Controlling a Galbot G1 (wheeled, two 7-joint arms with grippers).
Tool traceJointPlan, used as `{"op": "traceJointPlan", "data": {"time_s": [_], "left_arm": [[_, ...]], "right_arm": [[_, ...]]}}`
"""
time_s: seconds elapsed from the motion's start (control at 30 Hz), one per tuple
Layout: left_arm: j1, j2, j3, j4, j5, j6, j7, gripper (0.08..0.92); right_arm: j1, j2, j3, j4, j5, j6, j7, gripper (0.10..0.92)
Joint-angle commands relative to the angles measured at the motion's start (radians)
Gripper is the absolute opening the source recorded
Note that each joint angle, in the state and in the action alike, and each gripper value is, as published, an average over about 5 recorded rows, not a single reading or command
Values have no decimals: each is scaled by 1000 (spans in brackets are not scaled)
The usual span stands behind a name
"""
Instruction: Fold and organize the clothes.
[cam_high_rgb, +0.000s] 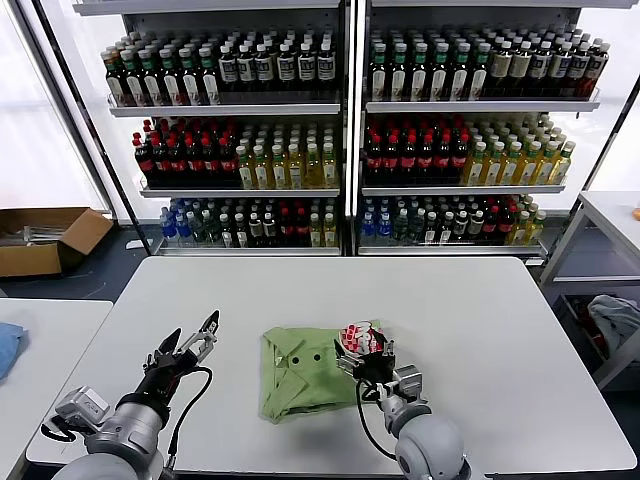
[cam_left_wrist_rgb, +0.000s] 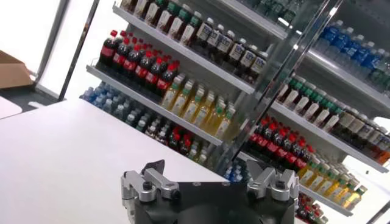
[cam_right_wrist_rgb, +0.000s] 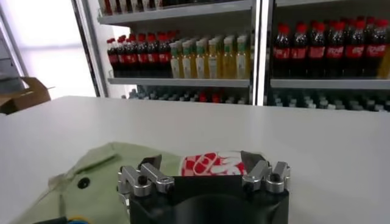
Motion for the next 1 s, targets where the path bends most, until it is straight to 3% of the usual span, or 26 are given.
{"op": "traceJointPlan", "data": {"time_s": [0.03, 0.23, 0.53, 0.67, 1.0], "left_arm": [[8, 0, -8, -2, 4, -1, 5, 823], [9, -2, -12, 1, 8, -2, 10, 823], [2, -2, -2, 10, 20, -7, 19, 823], [-6, -2, 11, 9, 29, -8, 18, 823], [9, -1, 6, -1, 40, -8, 21, 823]], "right_arm": [[38, 67, -29, -141, -56, 5, 11, 823], [19, 63, -19, -156, 18, -107, 62, 823], [-56, 23, -30, 117, 84, -135, 103, 823], [-38, 25, -37, 163, 79, -121, 118, 823], [30, 93, -157, -67, -75, -101, 56, 823]]}}
